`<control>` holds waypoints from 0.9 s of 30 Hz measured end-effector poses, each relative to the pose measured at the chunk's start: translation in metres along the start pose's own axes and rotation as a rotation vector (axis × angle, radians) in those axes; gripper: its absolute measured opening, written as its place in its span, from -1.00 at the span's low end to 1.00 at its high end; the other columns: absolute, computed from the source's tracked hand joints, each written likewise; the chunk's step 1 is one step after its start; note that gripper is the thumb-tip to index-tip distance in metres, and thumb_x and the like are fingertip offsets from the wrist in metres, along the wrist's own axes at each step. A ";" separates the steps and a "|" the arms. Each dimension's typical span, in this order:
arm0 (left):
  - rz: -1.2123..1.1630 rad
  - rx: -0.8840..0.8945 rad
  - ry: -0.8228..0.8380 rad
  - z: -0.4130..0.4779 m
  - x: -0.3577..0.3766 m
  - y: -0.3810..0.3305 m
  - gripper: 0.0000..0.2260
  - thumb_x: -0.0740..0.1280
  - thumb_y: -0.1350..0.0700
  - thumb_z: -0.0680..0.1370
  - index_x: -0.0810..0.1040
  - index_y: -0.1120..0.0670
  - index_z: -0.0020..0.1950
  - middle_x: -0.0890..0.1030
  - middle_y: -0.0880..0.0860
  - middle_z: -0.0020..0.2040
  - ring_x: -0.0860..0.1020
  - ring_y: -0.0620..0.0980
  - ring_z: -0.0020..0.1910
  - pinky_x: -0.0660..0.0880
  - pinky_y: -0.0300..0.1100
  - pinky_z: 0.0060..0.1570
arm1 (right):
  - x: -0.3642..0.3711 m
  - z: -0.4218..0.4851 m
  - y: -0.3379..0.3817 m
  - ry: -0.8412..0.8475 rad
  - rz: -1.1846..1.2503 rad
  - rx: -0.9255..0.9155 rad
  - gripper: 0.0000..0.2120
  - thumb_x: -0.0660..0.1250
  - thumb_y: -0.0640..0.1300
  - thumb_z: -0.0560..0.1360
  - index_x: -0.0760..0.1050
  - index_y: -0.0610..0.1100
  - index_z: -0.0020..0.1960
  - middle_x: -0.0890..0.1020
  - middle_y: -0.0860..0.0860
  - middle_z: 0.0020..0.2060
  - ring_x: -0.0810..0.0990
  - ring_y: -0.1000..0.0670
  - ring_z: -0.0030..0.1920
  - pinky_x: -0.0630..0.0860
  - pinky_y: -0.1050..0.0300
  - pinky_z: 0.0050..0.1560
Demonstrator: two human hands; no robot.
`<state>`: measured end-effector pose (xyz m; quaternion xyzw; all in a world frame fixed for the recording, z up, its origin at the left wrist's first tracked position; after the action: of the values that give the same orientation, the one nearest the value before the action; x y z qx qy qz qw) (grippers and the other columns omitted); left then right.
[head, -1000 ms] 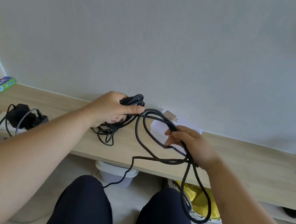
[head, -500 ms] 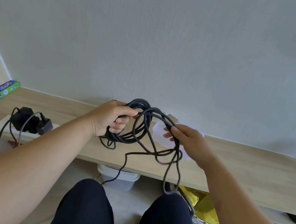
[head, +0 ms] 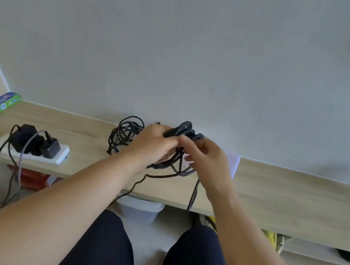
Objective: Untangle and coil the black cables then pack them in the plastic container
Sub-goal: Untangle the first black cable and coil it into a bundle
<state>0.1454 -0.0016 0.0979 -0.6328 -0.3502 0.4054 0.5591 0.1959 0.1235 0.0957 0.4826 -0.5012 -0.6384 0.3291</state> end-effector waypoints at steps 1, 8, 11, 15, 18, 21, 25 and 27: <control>-0.020 -0.010 0.014 -0.002 0.004 0.002 -0.78 0.28 0.21 0.55 0.43 0.09 -0.30 0.26 -0.08 -0.57 0.19 -0.12 -0.60 0.11 -0.30 -0.61 | 0.003 0.001 -0.003 0.028 0.073 0.042 -0.74 0.38 0.05 0.47 0.57 -0.16 -0.17 0.68 -0.09 -0.22 0.64 -0.04 -0.17 0.61 0.16 -0.21; -0.055 -0.085 -0.190 0.002 -0.035 0.030 -0.86 0.29 0.19 0.55 0.52 0.17 -0.20 0.25 -0.11 -0.61 0.17 -0.13 -0.63 0.09 -0.34 -0.62 | -0.006 0.008 -0.034 0.046 0.730 0.369 -0.81 0.16 -0.21 0.59 0.39 -0.18 -0.20 0.37 0.02 -0.58 0.34 0.06 -0.58 0.51 0.18 -0.37; -0.075 -0.093 -0.145 0.007 -0.046 0.030 -0.84 0.26 0.19 0.57 0.53 0.22 -0.16 0.23 -0.08 -0.61 0.16 -0.14 -0.65 0.05 -0.35 -0.61 | -0.017 0.014 -0.046 0.082 0.748 0.387 -0.72 0.16 -0.11 0.61 0.41 -0.15 -0.25 0.28 0.07 -0.58 0.17 0.11 -0.58 0.18 0.30 -0.55; -0.060 -0.054 -0.133 0.007 -0.055 0.021 -0.84 0.26 0.21 0.57 0.52 0.20 -0.19 0.22 -0.07 -0.60 0.15 -0.14 -0.65 0.05 -0.35 -0.61 | -0.031 0.021 -0.043 0.163 0.448 0.228 -0.87 0.28 -0.20 0.55 0.50 -0.20 -0.16 0.44 0.02 -0.41 0.31 0.10 -0.48 0.31 0.30 -0.48; 0.083 0.021 -0.096 0.001 -0.057 0.009 -0.86 0.31 0.17 0.55 0.50 0.15 -0.20 0.30 -0.08 -0.56 0.22 -0.13 -0.61 0.13 -0.31 -0.59 | -0.041 0.023 -0.033 0.120 0.245 0.137 -0.90 0.28 -0.22 0.56 0.50 -0.21 -0.12 0.40 0.00 -0.41 0.31 0.09 -0.48 0.32 0.28 -0.48; 0.579 0.217 -0.065 -0.008 -0.044 -0.013 -0.89 0.39 0.09 0.50 0.54 0.04 -0.21 0.48 0.01 -0.41 0.40 -0.09 -0.45 0.30 -0.22 -0.39 | -0.052 0.028 -0.033 -0.076 0.408 0.180 -0.84 0.23 -0.19 0.59 0.45 -0.18 -0.15 0.40 0.02 -0.45 0.26 0.11 -0.56 0.20 0.30 -0.57; 0.658 0.402 -0.103 -0.019 -0.034 -0.037 -0.94 0.41 0.12 0.50 0.58 0.09 -0.14 0.52 0.00 -0.37 0.40 -0.18 -0.43 0.30 -0.33 -0.37 | -0.059 0.033 -0.034 -0.257 0.666 0.258 -0.83 0.26 -0.15 0.58 0.44 -0.15 -0.18 0.41 0.03 -0.45 0.23 0.12 -0.57 0.14 0.30 -0.59; 0.626 0.403 -0.189 -0.018 -0.043 -0.042 -0.91 0.39 0.11 0.51 0.56 0.10 -0.17 0.46 -0.04 -0.41 0.38 -0.18 -0.47 0.27 -0.36 -0.42 | -0.064 0.035 -0.031 -0.283 0.499 0.185 -0.87 0.30 -0.12 0.56 0.47 -0.13 -0.15 0.46 0.03 -0.44 0.27 0.10 -0.54 0.24 0.27 -0.55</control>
<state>0.1436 -0.0418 0.1457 -0.5464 -0.1032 0.6739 0.4864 0.1852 0.2018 0.0851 0.2784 -0.7013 -0.5504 0.3574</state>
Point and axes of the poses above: each hand's wrist, its own z-axis towards the middle knuckle, its own x-axis out of the palm, y = z × x, the point moved 9 cm from there along z, towards the middle knuckle
